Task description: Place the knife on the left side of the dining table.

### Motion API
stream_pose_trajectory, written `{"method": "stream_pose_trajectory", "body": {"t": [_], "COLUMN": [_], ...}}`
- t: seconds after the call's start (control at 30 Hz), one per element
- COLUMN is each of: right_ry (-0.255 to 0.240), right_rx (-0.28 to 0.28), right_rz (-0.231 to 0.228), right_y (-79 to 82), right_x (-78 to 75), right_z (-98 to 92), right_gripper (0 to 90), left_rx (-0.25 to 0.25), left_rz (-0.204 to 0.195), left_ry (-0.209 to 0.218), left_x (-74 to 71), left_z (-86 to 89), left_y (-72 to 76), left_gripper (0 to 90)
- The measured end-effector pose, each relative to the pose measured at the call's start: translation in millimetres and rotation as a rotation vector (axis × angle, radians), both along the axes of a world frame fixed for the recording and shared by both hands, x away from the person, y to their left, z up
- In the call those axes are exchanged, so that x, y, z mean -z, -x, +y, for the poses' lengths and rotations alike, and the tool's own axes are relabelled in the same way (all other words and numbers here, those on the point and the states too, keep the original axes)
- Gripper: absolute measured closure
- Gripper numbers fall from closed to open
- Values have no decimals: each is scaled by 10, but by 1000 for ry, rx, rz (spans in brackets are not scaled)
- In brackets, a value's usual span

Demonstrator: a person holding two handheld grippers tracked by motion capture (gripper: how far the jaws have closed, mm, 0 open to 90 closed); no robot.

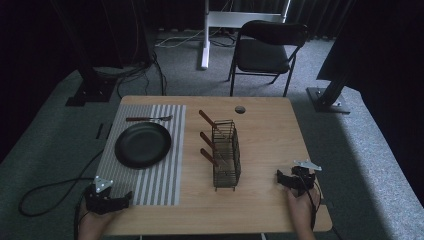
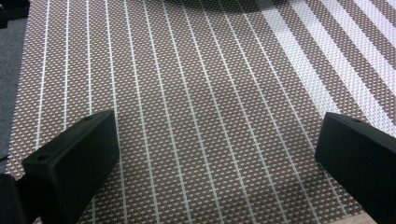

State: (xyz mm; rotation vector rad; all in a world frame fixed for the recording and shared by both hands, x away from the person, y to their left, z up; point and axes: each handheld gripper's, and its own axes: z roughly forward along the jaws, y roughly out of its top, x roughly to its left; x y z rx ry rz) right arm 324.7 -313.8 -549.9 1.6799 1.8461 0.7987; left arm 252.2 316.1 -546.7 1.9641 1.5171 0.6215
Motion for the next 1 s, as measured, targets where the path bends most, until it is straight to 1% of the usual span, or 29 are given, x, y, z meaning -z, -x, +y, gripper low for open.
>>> {"method": "stream_pose_trajectory", "body": {"t": [0.2,0.23,0.37,0.87,0.97,1.0], "right_ry": [0,0,0,0,1,0], "right_rx": [0,0,0,0,0,0], "right_rz": [0,0,0,0,0,0], "right_y": [0,0,0,0,0,0], "right_x": [0,0,0,0,0,0], "right_z": [0,0,0,0,0,0], "right_gripper": [121,121,121,121,121,121], "left_rx": [7,22,50,32,49,61], "left_rz": [13,12,9,27,39,40], "left_ry": [-2,0,1,-6,-11,-3], "left_x": [-11,-11,-8,-28,-40,-43], "left_z": [3,17,40,14,-12,-28], "left_y": [-17,-19,-8,-11,-7,-5], "left_gripper": [3,3,2,8,11,12]}}
